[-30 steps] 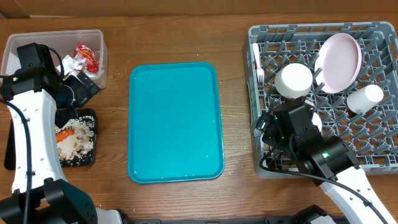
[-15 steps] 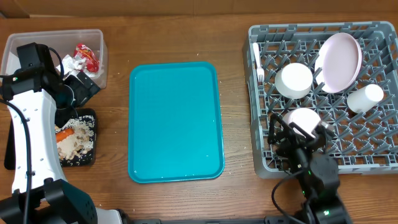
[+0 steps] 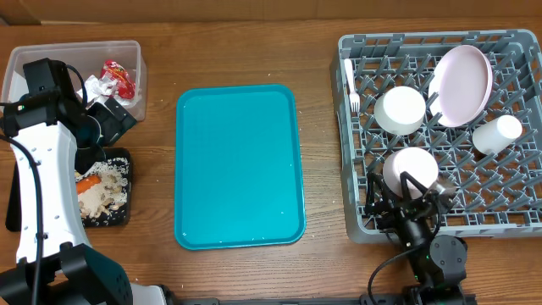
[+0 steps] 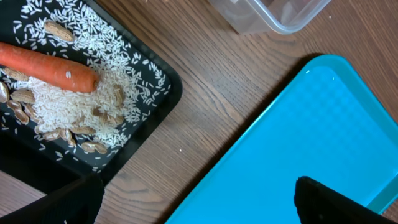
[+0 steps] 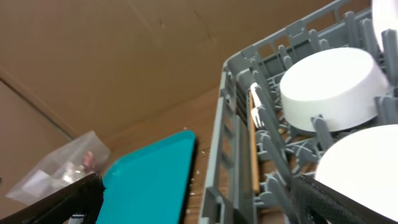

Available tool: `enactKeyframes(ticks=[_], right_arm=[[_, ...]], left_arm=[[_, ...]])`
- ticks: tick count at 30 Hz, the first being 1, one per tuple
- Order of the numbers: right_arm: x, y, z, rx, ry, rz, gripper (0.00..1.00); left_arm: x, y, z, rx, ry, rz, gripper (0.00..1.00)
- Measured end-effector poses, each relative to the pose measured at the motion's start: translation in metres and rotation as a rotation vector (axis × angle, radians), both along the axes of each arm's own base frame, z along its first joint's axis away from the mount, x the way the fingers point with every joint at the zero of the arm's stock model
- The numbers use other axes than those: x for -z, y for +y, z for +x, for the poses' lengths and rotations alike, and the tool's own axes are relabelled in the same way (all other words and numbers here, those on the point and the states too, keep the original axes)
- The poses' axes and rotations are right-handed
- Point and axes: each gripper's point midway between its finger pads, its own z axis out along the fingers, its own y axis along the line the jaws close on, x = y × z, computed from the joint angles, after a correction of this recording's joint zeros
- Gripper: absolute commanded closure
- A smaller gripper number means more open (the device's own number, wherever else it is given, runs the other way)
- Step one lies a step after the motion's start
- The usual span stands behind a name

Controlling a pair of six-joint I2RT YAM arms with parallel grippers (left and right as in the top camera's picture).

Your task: Sort waste into correct bins and load items into the dishwasher rack

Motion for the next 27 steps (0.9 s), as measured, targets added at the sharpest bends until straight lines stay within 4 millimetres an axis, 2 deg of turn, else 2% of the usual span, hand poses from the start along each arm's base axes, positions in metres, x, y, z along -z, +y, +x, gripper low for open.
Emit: enactKeyframes(ticks=[4, 9, 16, 27], right_arm=[[-0.012, -0.008, -0.002, 0.034, -0.077, -0.091, 0.0], [-0.014, -0.022, 0.0, 0.096, -0.108, -0.233, 0.0], [-0.016, -0.039, 0.001, 0.19, -0.111, -0.283, 0.0], [-0.013, -0.029, 0.001, 0.121, -0.136, -0.437, 0.0]], left_arm=[[0.0, 0.0, 0.0, 0.0, 0.0, 0.0, 0.0], [0.0, 0.0, 0.0, 0.0, 0.0, 0.0, 0.0], [0.0, 0.0, 0.0, 0.0, 0.0, 0.0, 0.0], [0.0, 0.0, 0.0, 0.0, 0.0, 0.0, 0.0]])
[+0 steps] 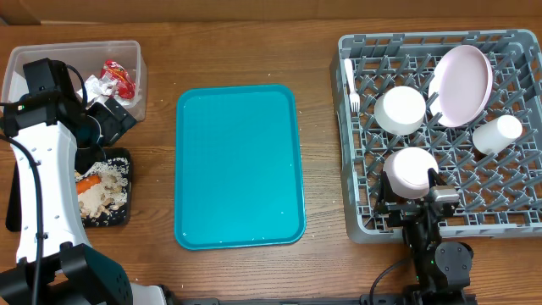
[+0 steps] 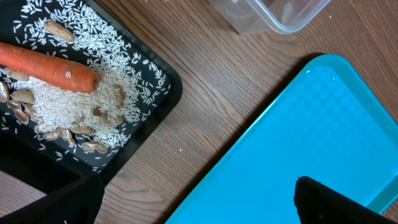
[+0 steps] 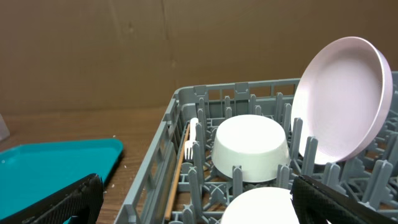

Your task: Sort waste into correct bins and load items into the dishwasher rack

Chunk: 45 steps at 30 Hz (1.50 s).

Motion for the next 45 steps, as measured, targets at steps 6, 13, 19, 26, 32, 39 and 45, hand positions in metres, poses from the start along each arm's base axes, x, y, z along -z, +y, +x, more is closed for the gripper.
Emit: enactKeyframes(ticks=[6, 13, 19, 26, 32, 39, 45], right_arm=[[0.0, 0.004, 0.0, -0.024, -0.006, -0.055, 0.0], [0.0, 0.004, 0.0, -0.027, -0.007, -0.064, 0.0], [0.0, 0.004, 0.0, -0.027, -0.007, -0.067, 0.0], [0.0, 0.004, 0.0, -0.027, -0.007, -0.067, 0.0], [0.0, 0.004, 0.0, -0.027, -0.008, -0.068, 0.0], [0.0, 0.004, 0.0, -0.027, -0.007, -0.068, 0.0], [0.0, 0.004, 0.0, -0.028, -0.007, -0.068, 0.0]], left_arm=[[0.0, 0.0, 0.0, 0.0, 0.0, 0.0, 0.0], [0.0, 0.0, 0.0, 0.0, 0.0, 0.0, 0.0], [0.0, 0.0, 0.0, 0.0, 0.0, 0.0, 0.0], [0.0, 0.0, 0.0, 0.0, 0.0, 0.0, 0.0], [0.0, 0.0, 0.0, 0.0, 0.0, 0.0, 0.0], [-0.009, -0.001, -0.002, 0.0, -0.027, 0.009, 0.0], [-0.082, -0.024, -0.019, 0.05, -0.241, 0.079, 0.0]])
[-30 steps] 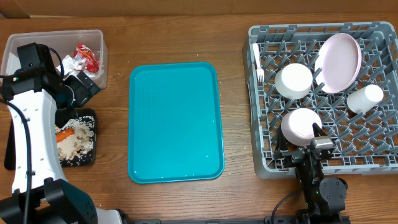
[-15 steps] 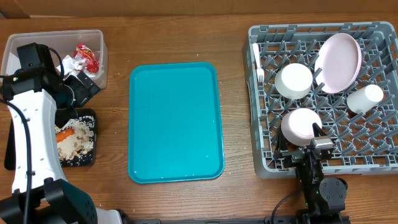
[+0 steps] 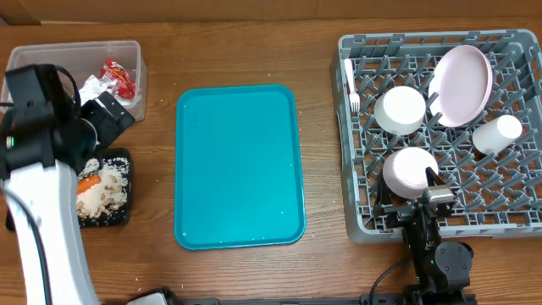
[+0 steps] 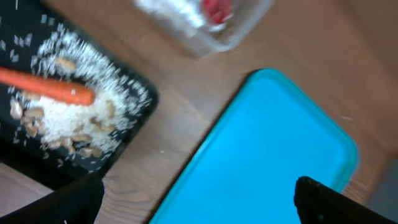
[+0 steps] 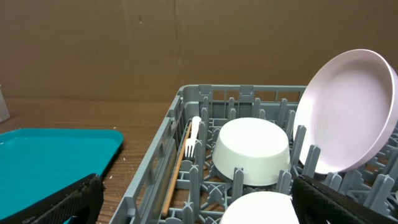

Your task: Sort waste into correct bins and load items into the dishwasher rack

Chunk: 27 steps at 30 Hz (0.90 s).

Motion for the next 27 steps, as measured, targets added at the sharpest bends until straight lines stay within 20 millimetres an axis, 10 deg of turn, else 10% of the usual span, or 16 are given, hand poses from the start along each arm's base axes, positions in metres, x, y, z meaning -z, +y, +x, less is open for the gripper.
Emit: enactKeyframes(ticks=[3, 9, 13, 19, 27], right_arm=[[0.0, 0.0, 0.0, 0.0, 0.0, 0.0, 0.0], [0.0, 0.0, 0.0, 0.0, 0.0, 0.0, 0.0], [0.0, 0.0, 0.0, 0.0, -0.001, 0.0, 0.0], [-0.001, 0.0, 0.0, 0.0, -0.004, 0.0, 0.0], [-0.001, 0.0, 0.0, 0.0, -0.003, 0.0, 0.0]], left_arm=[[-0.045, -0.035, -0.018, 0.094, -0.148, 0.034, 0.0], [-0.068, -0.08, -0.042, 0.236, -0.251, 0.039, 0.0], [-0.022, -0.08, -0.077, 0.236, -0.216, 0.06, 0.0], [-0.01, -0.099, -0.043, 0.382, -0.627, 0.161, 0.0], [0.032, -0.112, -0.069, 0.475, -0.918, 0.252, 0.0]])
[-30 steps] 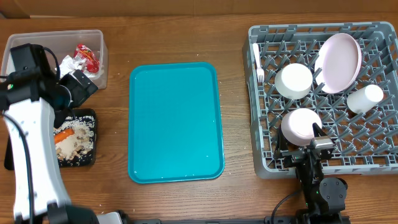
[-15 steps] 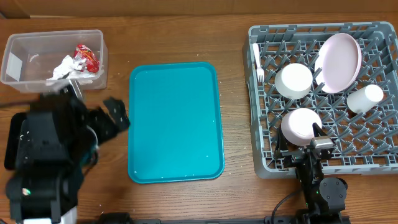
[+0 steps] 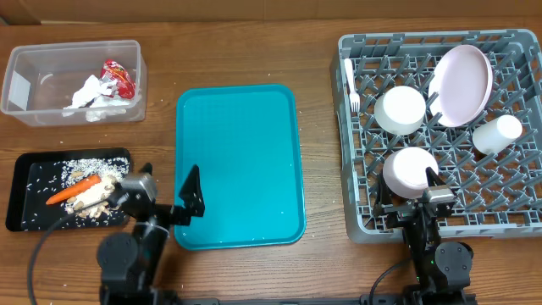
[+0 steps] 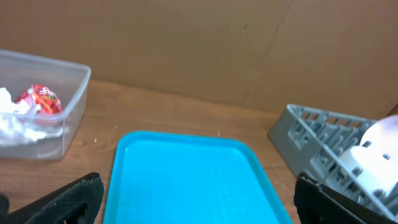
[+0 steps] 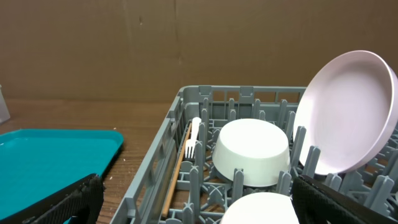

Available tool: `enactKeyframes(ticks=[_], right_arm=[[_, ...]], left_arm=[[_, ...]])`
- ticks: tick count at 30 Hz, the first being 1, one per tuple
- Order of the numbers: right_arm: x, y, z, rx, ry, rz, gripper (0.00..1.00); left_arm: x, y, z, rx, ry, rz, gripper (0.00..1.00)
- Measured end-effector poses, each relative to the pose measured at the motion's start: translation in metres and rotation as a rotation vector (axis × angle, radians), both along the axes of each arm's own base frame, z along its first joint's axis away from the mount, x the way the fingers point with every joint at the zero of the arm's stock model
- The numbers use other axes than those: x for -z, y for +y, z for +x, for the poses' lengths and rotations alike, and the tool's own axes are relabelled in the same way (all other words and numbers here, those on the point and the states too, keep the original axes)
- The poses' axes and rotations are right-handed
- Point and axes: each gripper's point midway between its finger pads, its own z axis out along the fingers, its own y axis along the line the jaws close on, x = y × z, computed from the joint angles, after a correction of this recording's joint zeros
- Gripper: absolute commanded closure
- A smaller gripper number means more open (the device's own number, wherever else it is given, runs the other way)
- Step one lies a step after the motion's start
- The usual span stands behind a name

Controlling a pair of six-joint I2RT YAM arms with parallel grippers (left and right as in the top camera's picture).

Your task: Sort waste into correct bins and load items into the dishwasher rack

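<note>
The teal tray [image 3: 237,165] lies bare in the middle. My left gripper [image 3: 165,199] sits low at the tray's front-left corner, open and holding nothing; its dark fingertips [image 4: 62,199] frame the tray [image 4: 186,180] in the left wrist view. The grey dishwasher rack [image 3: 347,169] at the right holds two white bowls [image 3: 400,108], a pink plate [image 3: 461,85], a white cup [image 3: 497,133] and a white fork [image 3: 350,83]. My right gripper [image 3: 419,203] rests open at the rack's front edge, looking over a bowl [image 5: 252,152] and the plate [image 5: 345,112].
A clear bin [image 3: 72,80] with a red wrapper and crumpled paper stands at the back left. In front of it a black tray [image 3: 34,191] carries a carrot, rice and peanuts. A wooden chopstick [image 5: 177,171] lies beside the fork in the rack.
My left arm was raised over the bins at the left. It now sits folded low at the table's front, beside the teal tray, facing across it. The right gripper has not moved.
At first my left gripper hung open over the black tray and clear bin, while the right gripper was tilted low at the rack's front. The right one then settled level there and stayed. The left arm shifted over the bins, then came down to the table's front.
</note>
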Motion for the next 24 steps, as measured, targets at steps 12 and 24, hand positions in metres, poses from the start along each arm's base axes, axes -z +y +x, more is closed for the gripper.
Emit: enactKeyframes(ticks=[12, 24], right_arm=[[0.0, 0.0, 0.0, 0.0, 0.0, 0.0, 0.0], [0.0, 0.0, 0.0, 0.0, 0.0, 0.0, 0.0]], left_arm=[[0.03, 0.025, -0.007, -0.144, -0.115, -0.018, 0.0], [0.063, 0.041, -0.006, -0.222, -0.013, -0.006, 0.0]])
